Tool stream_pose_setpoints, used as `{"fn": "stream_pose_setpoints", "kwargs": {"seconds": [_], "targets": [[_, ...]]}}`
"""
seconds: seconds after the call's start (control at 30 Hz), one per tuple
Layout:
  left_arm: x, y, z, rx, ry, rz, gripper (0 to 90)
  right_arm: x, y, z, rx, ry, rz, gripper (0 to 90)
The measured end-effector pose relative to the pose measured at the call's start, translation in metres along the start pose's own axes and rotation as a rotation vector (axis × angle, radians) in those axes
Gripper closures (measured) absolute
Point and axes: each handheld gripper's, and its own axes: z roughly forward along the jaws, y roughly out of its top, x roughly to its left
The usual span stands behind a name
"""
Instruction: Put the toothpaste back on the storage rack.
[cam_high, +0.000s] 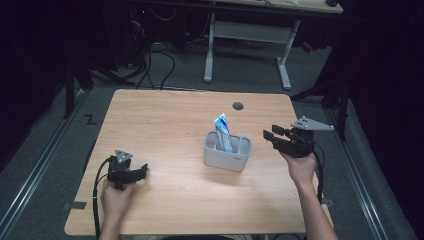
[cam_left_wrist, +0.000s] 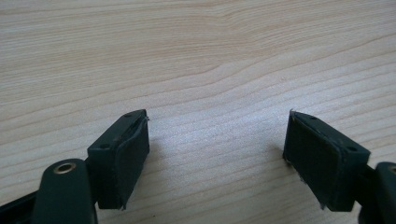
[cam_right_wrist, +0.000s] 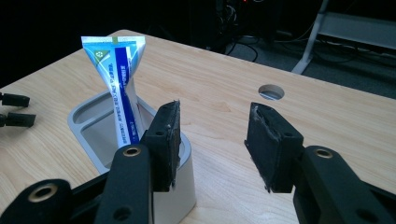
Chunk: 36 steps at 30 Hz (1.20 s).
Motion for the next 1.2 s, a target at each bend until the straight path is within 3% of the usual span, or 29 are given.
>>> {"fn": "stream_pose_setpoints", "kwargs": {"seconds": [1.2], "targets": [[0.0, 0.0, 0.0, 0.001, -0.001, 0.0, 22.8, -0.016, -0.036, -0.002, -0.002, -0.024, 0.093, 57.7]]}}
